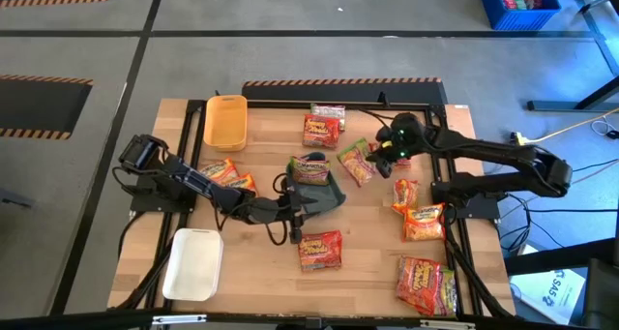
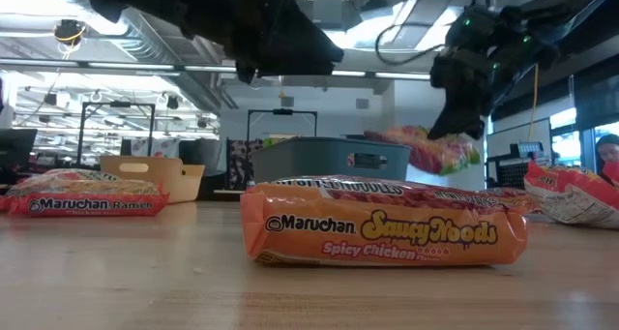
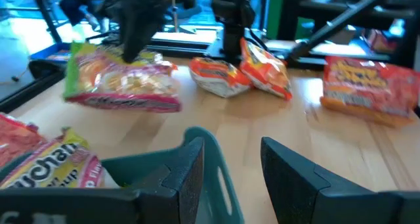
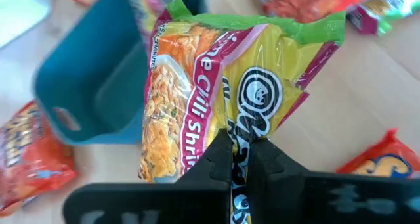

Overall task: Sort Maruchan noodles
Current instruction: Put the green noodles into the blue bin

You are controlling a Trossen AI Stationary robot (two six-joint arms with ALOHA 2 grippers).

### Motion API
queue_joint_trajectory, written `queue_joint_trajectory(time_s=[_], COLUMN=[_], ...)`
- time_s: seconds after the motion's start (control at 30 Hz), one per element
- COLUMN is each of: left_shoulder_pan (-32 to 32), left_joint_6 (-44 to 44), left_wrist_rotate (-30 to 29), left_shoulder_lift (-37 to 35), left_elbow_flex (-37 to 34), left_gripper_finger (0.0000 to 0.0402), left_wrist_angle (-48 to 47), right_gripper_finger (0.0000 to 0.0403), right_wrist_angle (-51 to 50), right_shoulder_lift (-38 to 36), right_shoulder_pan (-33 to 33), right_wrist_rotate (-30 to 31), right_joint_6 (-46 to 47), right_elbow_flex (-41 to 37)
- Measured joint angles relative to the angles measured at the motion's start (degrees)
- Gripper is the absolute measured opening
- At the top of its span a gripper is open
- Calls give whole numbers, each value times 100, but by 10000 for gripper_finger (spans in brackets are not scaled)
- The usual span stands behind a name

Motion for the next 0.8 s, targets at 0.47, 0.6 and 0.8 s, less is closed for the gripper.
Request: queue_joint_trajectory(time_s=[0.47, 0.6, 0.8], left_shoulder_pan=[338, 380, 385], left_joint_6=[-195, -443, -418], left_wrist_rotate=[212, 405, 508], left_shoulder_lift=[0, 0, 0], left_elbow_flex=[0, 161, 995], left_gripper_finger=[225, 263, 285], left_wrist_angle=[98, 35, -1220], right_gripper_finger=[1, 1, 1], right_wrist_angle=[9, 19, 54], right_shoulder_lift=[-239, -238, -235], right_shoulder_pan=[1726, 2244, 2720], right_wrist_rotate=[1178, 1681, 2132], right_joint_6=[-4, -119, -260], right_elbow_flex=[599, 710, 739])
